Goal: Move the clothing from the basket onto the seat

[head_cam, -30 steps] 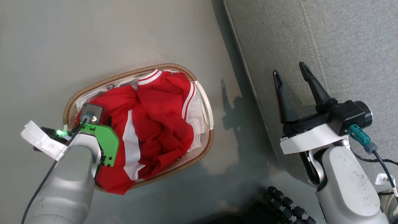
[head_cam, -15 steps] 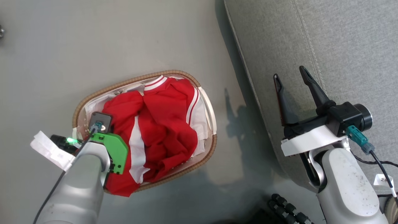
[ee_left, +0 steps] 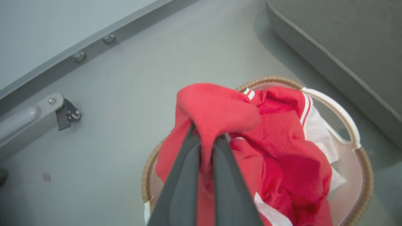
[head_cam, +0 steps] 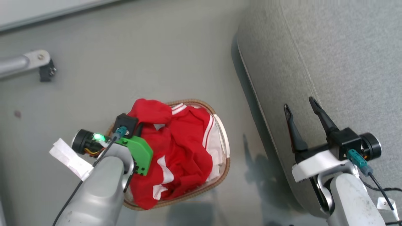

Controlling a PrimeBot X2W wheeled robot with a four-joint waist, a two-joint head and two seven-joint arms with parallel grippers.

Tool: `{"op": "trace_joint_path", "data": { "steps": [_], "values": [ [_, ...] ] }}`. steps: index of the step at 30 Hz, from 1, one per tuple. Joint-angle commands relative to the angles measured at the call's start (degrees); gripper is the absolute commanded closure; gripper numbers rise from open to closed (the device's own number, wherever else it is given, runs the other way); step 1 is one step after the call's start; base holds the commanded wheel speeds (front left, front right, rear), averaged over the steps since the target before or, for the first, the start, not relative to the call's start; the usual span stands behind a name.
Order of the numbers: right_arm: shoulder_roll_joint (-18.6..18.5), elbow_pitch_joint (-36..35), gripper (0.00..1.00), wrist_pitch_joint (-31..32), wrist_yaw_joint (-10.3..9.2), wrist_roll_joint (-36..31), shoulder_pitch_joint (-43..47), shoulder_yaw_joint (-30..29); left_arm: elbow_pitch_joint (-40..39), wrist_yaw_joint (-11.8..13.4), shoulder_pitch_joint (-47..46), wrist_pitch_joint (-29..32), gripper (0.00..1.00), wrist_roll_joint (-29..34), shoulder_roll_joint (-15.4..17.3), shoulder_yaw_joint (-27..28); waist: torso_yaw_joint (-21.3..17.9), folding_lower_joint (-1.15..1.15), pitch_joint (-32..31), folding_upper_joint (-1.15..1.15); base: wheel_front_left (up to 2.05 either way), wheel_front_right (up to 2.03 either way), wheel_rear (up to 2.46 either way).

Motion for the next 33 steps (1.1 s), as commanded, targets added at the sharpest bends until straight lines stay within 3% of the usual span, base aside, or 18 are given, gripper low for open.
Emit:
{"op": "trace_joint_path", "data": {
  "steps": [1,7,16,25,33],
  "values": [
    [-0.25,0.33,0.00,-0.28,-0.02,-0.47,1.50,-0.46,-1.53,-0.16,1.32,-0.20,1.00,-0.27,-0.04,-0.50,3.61,0.00,-7.36,0.00,0.00,0.00,0.00],
    [-0.24,1.24,0.00,-0.28,-0.02,-2.24,5.07,-1.35,-10.13,-0.23,2.47,-0.15,1.00,-2.96,0.92,-4.41,4.99,0.00,-14.46,0.00,0.00,0.00,0.00],
    [-0.23,2.21,0.00,-0.28,-0.02,-2.84,9.63,-1.22,-20.73,-0.23,-1.79,-0.16,1.00,-7.28,4.82,-11.42,5.26,0.00,-22.69,0.00,0.00,0.00,0.00],
    [-0.22,1.35,0.00,-0.28,-0.02,-2.71,9.31,1.38,-26.89,-0.23,-8.72,0.55,1.00,-9.57,8.13,-14.20,4.17,0.00,-25.26,0.00,0.00,0.00,0.00],
    [-0.22,1.68,0.00,-0.28,-0.02,-3.43,7.04,6.61,-29.78,-0.24,-13.03,0.29,1.00,-10.22,8.19,-16.13,4.41,0.00,-25.96,0.00,0.00,0.00,0.00]
  ]
}}
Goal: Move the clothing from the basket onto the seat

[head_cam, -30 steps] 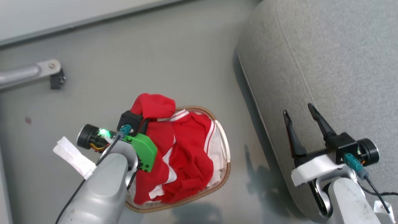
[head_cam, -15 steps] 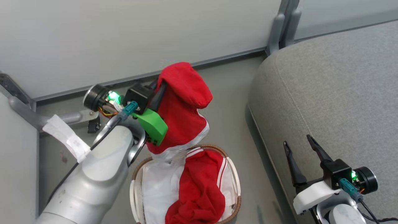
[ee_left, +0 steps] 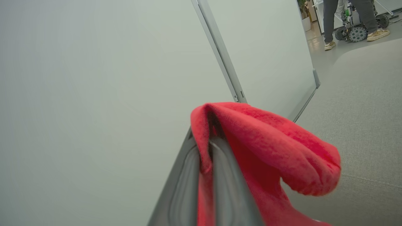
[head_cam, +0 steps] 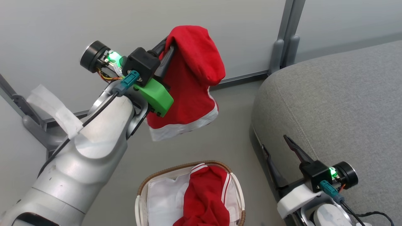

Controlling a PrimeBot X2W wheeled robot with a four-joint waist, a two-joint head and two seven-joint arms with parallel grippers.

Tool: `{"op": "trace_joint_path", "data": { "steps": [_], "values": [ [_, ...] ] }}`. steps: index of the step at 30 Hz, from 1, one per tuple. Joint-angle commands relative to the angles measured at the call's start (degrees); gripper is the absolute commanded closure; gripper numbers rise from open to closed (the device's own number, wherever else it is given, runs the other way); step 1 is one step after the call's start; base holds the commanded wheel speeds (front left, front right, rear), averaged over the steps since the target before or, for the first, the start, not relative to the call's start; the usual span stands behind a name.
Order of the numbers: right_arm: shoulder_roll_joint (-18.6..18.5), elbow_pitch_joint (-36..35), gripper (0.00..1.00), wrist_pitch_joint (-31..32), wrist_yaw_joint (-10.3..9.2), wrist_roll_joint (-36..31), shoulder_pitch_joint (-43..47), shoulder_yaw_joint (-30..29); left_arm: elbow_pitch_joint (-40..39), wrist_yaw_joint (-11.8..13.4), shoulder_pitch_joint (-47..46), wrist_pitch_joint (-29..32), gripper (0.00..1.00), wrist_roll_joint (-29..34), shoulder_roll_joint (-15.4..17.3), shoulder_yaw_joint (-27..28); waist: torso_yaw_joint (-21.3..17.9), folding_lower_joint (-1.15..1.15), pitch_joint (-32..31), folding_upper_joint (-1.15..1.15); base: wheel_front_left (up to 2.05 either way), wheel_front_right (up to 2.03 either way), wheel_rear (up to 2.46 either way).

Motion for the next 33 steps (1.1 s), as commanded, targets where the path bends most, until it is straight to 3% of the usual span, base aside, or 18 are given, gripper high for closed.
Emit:
{"op": "trace_joint_path", "data": {
  "steps": [1,11,18,28,29,30,31,32,33],
  "values": [
    [-0.18,0.07,0.00,-0.28,-0.02,-0.32,-1.25,0.76,-0.43,-0.14,-1.38,-0.18,1.00,-0.36,0.02,-0.23,0.23,0.01,-0.11,0.00,0.00,0.00,0.00],
    [-0.20,0.96,0.00,-0.28,-0.02,0.48,-9.74,7.96,-2.27,-0.14,-3.76,0.31,1.00,-1.61,-1.61,-3.87,1.41,0.01,-0.63,0.00,0.00,0.00,0.00],
    [-0.20,5.56,0.00,-0.28,-0.02,2.13,-15.39,14.01,-4.54,-0.14,-4.61,0.59,1.00,-3.24,-2.86,-6.93,2.93,0.01,-1.26,0.00,0.00,0.00,0.00],
    [-0.20,10.82,0.00,-0.28,-0.03,3.04,-20.43,15.56,-5.77,-0.14,-4.28,1.55,1.00,-5.35,-4.33,-9.49,4.09,0.01,-2.25,0.00,0.00,0.00,0.00],
    [-0.20,11.91,0.15,-0.28,-0.03,3.22,-20.84,15.75,-5.75,-0.14,-4.19,1.65,1.00,-5.77,-4.45,-9.76,4.16,0.01,-2.37,0.00,0.00,0.00,0.00],
    [-0.21,12.86,0.58,-0.28,-0.03,3.45,-21.46,15.92,-5.71,-0.14,-4.15,1.73,1.00,-6.17,-4.54,-9.97,4.21,0.01,-2.44,0.00,0.00,0.00,0.00],
    [-0.19,13.40,0.76,-0.28,-0.03,3.67,-21.95,16.09,-5.65,-0.14,-4.15,1.76,1.00,-6.38,-4.63,-10.11,4.23,0.01,-2.47,0.00,0.00,0.00,0.00],
    [-0.18,14.07,1.00,-0.28,-0.03,3.71,-22.38,16.46,-5.55,-0.13,-4.14,1.84,1.00,-6.64,-4.68,-10.28,4.25,0.01,-2.50,0.00,0.00,0.00,0.00],
    [-0.18,14.51,1.00,-0.28,-0.03,3.78,-22.55,16.68,-5.44,-0.13,-4.09,1.88,1.00,-6.96,-4.72,-10.36,4.24,0.01,-2.51,0.00,0.00,0.00,0.00]
  ]
}}
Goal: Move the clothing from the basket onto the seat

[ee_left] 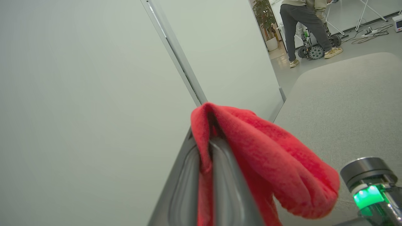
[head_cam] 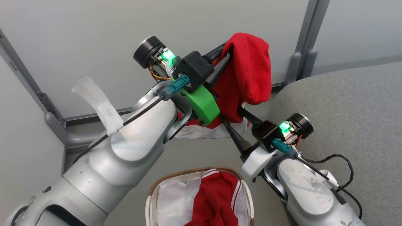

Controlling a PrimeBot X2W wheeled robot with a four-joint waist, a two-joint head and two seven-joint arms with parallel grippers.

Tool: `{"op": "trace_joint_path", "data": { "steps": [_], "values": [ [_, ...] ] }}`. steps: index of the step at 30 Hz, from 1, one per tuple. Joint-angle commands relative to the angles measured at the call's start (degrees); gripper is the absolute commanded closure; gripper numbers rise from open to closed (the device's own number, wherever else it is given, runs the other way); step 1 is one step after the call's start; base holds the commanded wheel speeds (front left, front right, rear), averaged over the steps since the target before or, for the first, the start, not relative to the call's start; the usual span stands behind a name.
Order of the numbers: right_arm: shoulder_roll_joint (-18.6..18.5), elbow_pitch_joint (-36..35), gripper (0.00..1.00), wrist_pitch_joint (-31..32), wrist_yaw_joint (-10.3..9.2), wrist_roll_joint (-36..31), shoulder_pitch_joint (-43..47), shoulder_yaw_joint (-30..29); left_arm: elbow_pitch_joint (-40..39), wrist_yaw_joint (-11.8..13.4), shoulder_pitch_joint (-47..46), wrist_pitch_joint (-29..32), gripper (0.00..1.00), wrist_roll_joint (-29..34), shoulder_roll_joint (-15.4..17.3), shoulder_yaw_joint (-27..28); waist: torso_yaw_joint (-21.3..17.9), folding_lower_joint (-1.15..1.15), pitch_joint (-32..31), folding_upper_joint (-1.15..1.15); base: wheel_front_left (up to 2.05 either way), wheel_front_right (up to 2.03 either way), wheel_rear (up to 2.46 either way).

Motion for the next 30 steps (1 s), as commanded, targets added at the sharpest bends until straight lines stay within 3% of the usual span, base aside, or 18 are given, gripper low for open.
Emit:
{"op": "trace_joint_path", "data": {
  "steps": [1,16,17,18,19,30],
  "values": [
    [-0.20,0.57,1.00,-0.28,-0.03,0.44,-0.72,0.31,0.15,-0.14,-0.04,0.07,1.00,-0.91,-0.03,-0.03,-0.04,0.00,0.00,0.00,0.00,0.00,0.00],
    [-0.18,-0.34,1.00,-0.28,-0.03,2.10,-0.31,0.11,5.12,-0.13,3.58,0.02,1.00,-5.42,1.02,1.07,-1.07,0.00,0.29,0.00,0.00,0.00,0.00],
    [-0.20,-0.48,1.00,-0.28,-0.03,2.16,-0.25,-0.15,5.32,-0.13,3.86,-0.09,0.85,-5.70,1.01,1.04,-1.12,0.00,0.33,0.00,0.00,0.00,0.00],
    [-0.19,-0.67,1.00,-0.28,-0.03,2.16,-0.17,-0.54,5.54,-0.13,4.28,-0.19,0.57,-6.42,1.00,0.98,-1.17,0.00,0.40,0.00,0.00,0.00,0.00],
    [-0.20,-0.84,1.00,-0.28,-0.03,2.13,-0.10,-0.82,5.67,-0.13,4.57,-0.33,0.00,-6.87,1.11,1.09,-1.20,0.00,0.46,0.00,0.00,0.00,0.00],
    [-0.19,-2.69,1.00,-0.28,-0.03,1.15,0.63,-5.23,7.11,0.41,12.84,-2.51,0.00,-9.16,1.71,3.10,-1.31,0.00,1.17,0.00,0.00,0.00,0.00]
  ]
}}
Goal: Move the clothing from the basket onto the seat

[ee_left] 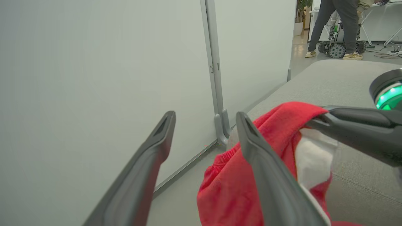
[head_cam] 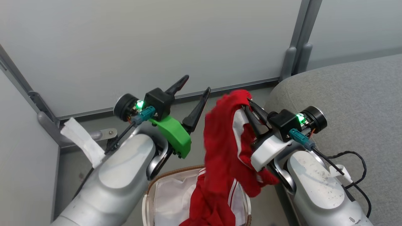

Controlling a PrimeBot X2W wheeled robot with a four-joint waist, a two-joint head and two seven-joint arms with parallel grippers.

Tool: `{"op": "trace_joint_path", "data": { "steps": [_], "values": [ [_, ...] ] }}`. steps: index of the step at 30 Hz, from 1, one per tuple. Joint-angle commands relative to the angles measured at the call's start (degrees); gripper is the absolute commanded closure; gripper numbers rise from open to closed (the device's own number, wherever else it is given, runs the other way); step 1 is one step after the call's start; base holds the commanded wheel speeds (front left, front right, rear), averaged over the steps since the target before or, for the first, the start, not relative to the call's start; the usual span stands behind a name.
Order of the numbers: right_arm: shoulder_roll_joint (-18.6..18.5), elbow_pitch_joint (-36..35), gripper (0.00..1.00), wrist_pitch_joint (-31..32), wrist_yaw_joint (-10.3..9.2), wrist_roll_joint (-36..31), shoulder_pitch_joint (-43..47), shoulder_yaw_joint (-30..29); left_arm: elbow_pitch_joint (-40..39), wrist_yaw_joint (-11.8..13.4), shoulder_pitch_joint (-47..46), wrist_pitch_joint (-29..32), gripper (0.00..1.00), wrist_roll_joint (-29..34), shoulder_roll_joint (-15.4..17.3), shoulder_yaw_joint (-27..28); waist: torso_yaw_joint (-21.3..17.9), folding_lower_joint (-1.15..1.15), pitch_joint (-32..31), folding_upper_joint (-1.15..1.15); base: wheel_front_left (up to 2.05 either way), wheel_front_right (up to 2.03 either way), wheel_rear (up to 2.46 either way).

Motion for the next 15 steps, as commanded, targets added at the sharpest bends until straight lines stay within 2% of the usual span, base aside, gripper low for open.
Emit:
{"op": "trace_joint_path", "data": {
  "steps": [1,8,15],
  "values": [
    [-0.19,-0.38,1.00,-0.28,-0.04,-0.54,0.75,-0.52,-0.24,0.32,2.32,-0.50,0.00,-0.14,-0.18,0.62,0.02,0.00,0.12,0.00,0.00,0.00,0.00],
    [-0.19,-0.94,1.00,-0.28,-0.04,-1.44,1.46,-2.57,-5.12,0.45,13.92,-0.36,0.00,2.59,-1.35,7.58,-0.16,0.00,0.80,0.00,0.00,0.00,0.00],
    [-0.18,-1.23,1.00,-0.28,-0.04,-2.01,1.92,-4.73,-6.47,-0.02,22.42,-0.38,0.00,6.59,-2.91,12.97,-0.24,0.00,1.17,0.00,0.00,0.00,0.00]
  ]
}}
